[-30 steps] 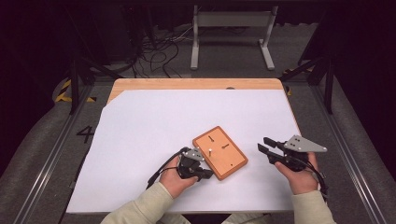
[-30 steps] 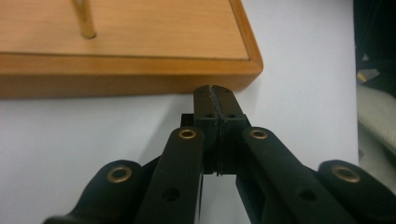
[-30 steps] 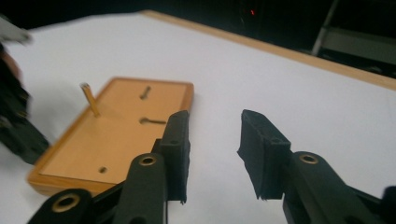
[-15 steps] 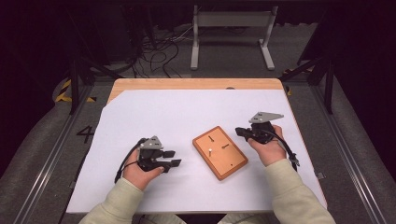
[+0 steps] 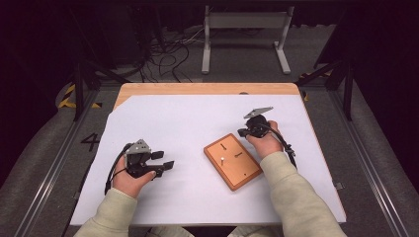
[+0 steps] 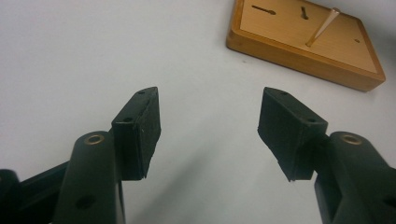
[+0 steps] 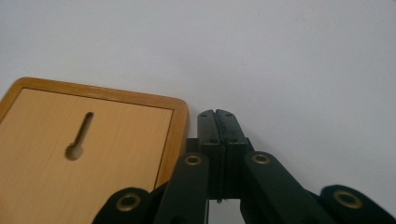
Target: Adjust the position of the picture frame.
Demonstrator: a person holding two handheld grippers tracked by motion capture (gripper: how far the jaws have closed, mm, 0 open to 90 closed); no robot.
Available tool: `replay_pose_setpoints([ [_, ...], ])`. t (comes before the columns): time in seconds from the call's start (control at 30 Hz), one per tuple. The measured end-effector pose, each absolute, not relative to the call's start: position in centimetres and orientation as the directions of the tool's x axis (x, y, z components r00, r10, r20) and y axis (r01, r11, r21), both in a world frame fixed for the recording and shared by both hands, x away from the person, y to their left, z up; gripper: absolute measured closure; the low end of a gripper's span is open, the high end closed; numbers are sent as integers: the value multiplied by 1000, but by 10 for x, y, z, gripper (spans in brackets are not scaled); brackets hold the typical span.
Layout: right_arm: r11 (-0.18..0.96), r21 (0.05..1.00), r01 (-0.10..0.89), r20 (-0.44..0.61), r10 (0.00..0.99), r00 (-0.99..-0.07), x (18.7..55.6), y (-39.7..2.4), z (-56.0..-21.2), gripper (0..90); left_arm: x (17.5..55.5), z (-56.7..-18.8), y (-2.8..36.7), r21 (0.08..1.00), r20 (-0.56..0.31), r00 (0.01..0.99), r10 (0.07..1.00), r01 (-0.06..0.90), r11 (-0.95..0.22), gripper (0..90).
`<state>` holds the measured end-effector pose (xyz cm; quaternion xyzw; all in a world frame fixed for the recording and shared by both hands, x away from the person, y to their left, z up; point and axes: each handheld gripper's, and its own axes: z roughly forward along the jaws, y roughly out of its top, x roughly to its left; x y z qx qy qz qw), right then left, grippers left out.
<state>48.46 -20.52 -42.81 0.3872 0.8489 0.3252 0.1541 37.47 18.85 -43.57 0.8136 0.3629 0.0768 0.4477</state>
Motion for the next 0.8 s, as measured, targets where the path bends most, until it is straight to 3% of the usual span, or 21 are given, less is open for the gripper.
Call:
replay_pose_setpoints([
  [0.4,573,616,540,-55,715,-697,493,-180,-435,900,378,-438,188,778,-196,720,666,528,-342,365],
  [0.8,685,623,377,11,475,-880,468,-118,-437,900,379,-443,184,764,-200,729,655,535,-362,371],
])
